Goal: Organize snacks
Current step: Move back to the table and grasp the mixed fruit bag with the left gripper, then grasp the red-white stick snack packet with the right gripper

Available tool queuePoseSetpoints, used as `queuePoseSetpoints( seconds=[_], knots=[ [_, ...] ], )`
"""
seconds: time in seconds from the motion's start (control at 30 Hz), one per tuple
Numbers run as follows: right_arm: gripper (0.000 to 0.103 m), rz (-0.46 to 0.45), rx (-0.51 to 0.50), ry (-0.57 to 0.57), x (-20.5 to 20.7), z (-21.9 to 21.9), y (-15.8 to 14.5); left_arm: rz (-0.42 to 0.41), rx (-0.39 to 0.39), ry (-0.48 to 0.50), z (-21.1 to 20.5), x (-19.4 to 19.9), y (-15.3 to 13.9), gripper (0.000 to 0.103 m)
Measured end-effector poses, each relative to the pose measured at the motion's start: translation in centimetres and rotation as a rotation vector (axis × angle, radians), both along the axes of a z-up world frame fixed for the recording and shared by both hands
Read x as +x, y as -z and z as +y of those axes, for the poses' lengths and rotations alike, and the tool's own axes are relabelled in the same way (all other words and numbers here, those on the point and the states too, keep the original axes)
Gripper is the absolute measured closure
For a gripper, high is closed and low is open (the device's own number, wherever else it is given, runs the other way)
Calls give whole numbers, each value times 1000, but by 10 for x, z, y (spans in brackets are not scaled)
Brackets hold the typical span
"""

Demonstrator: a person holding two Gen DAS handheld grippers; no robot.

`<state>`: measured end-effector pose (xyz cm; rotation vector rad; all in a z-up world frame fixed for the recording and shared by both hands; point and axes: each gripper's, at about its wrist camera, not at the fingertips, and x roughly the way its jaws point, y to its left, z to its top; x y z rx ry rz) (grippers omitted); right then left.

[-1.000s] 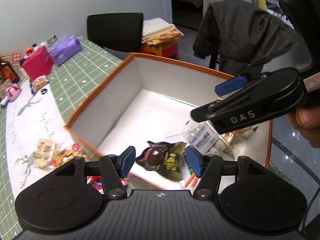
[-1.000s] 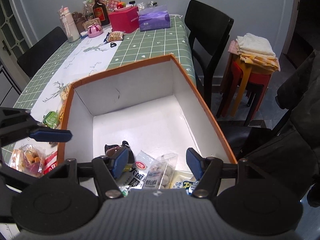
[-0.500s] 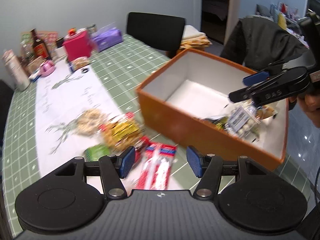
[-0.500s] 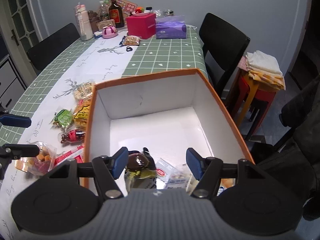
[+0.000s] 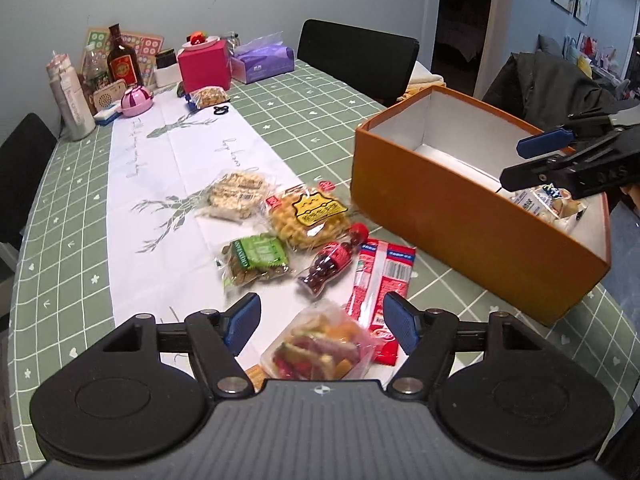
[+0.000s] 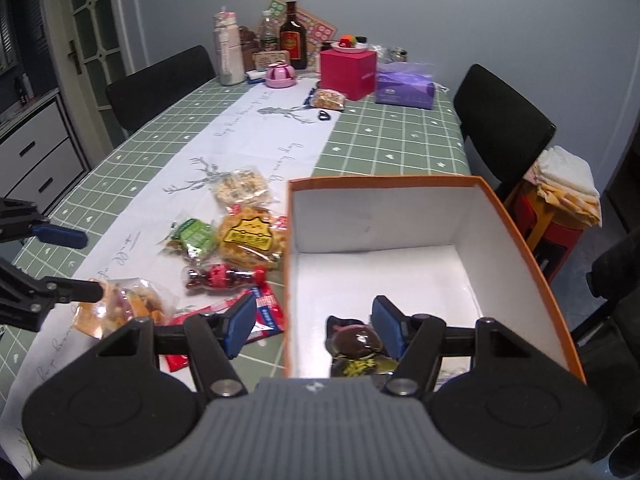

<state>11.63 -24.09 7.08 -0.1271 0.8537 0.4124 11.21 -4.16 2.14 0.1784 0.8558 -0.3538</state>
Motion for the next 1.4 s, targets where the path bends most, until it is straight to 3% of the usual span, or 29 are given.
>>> queuePoseSetpoints(
  seconds=[0.2,0.43,0.67,0.77,0.8,0.87,0.97,1.17,1.4],
  knots=[
    [40,1,-29,-86,-12,38,6,-35,-11,62,3,-2,21,18],
    [40,16,-54,-146,-22,62,12,-55,91,193,-9,-5,45,13],
    [40,44,-63,-164,-25,69,21,-2,126,215,-13,7,66,8],
    [39,58,-60,-165,-24,69,25,38,191,207,-17,8,78,10],
    [39,65,-57,-164,-24,69,27,41,226,197,-18,7,81,13],
    [39,75,-55,-161,-24,70,30,46,207,175,-15,7,81,28],
    [39,97,-45,-156,-24,73,35,76,166,147,-7,7,77,29],
    [39,140,-48,-151,-26,87,48,97,187,95,14,-1,77,29],
    [38,233,-30,-14,-17,104,82,118,183,13,44,-4,76,29]
  ],
)
